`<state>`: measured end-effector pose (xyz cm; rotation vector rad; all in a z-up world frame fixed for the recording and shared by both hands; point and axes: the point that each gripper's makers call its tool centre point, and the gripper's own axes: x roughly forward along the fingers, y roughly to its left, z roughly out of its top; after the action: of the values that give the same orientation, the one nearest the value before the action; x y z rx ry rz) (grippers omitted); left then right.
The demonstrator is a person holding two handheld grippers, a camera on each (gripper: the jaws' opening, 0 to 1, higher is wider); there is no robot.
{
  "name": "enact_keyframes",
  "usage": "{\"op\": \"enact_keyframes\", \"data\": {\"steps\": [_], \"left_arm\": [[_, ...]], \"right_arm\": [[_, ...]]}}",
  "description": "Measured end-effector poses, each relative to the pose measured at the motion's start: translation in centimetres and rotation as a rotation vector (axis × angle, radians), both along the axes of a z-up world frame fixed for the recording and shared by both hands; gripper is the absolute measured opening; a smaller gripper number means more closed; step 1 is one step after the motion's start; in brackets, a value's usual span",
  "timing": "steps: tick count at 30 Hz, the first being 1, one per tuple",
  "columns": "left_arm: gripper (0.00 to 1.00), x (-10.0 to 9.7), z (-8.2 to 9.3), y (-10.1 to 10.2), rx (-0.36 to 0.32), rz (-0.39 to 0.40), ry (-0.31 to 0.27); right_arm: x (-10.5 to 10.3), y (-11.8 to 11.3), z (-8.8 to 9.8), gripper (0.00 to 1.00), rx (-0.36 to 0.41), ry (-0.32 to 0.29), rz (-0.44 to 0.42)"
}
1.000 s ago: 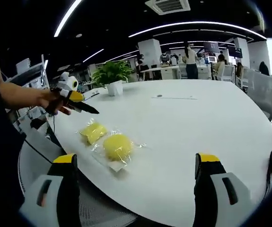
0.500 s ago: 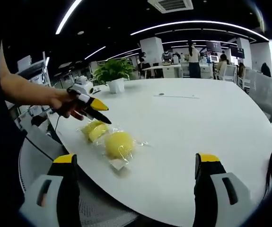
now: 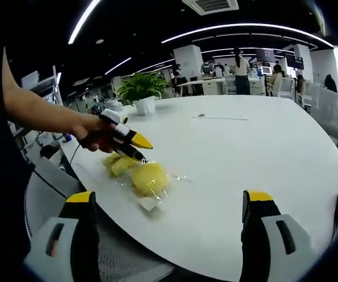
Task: Compare the silicone blocks by pressing each to a similar depth, holding the contact briefly, and releasing to observe deformation and rebound differences across the visible hardness samples.
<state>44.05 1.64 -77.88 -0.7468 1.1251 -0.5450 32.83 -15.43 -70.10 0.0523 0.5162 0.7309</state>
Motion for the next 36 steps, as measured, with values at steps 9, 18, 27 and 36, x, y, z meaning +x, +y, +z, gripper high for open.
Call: {"op": "enact_keyframes", "data": {"steps": [9,18,27,36], "left_arm": [[0.28,-0.6,-1.2,-0.5,0.001,-0.037,0.053],[0.12,-0.6,-2.3,-0.5,0.024,-0.021,0.082],[0.07,-0.1,-2.3,-0.7,0.029,-0.044,0.087],[0.0,0.0,-1.9,-0.8,0.071,-0.083,0.004]], "right_arm": [[0.2,-0.1,-0.1,0.96,0.002,0.006,-0.004],[0.3,0.0,-0.3,0.96,-0.005,0.015,0.005],[0.4,-0.2,-0.4,0.96,0.003,0.02,-0.005],[0.5,-0.3,-0.2,0.96,0.0,0.015,-0.008]]}}
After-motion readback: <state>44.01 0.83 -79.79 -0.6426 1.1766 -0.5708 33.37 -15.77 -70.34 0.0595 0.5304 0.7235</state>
